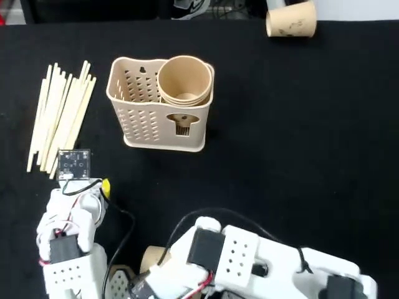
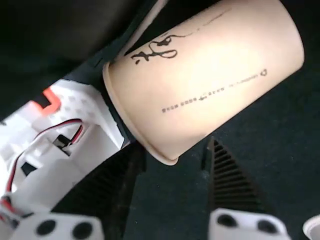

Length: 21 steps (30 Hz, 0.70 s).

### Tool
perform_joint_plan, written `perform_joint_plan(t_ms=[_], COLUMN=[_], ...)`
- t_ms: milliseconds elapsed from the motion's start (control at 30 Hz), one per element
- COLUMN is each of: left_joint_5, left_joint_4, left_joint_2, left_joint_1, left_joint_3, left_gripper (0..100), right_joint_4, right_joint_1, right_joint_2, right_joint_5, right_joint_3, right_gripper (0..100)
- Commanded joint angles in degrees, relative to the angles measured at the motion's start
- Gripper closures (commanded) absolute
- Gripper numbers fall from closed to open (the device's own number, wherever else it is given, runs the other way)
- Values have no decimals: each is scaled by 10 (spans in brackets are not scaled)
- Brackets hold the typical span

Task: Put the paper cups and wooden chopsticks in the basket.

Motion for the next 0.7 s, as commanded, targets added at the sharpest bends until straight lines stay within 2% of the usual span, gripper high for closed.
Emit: perform_joint_plan(t_ms=[0,100,167,333,467,533,667], left_joint_5=[-4,-4,-4,-4,-4,-4,-4], left_joint_4=[-5,-5,-5,-5,-5,-5,-5], left_joint_2=[-4,-4,-4,-4,-4,-4,-4], left_joint_1=[6,6,6,6,6,6,6], left_joint_3=[10,10,10,10,10,10,10], left_gripper=[762,762,762,762,762,762,762], right_joint_4=[-25,-54,-82,-157,-190,-188,-163], right_joint_1=[-8,0,27,156,227,231,231], right_joint_2=[-4,-4,-4,-26,-135,-205,-344], right_joint_5=[-43,-67,-70,-69,-69,-72,-125], right_joint_3=[-11,-4,7,21,49,74,118], right_gripper=[886,971,975,987,986,986,986])
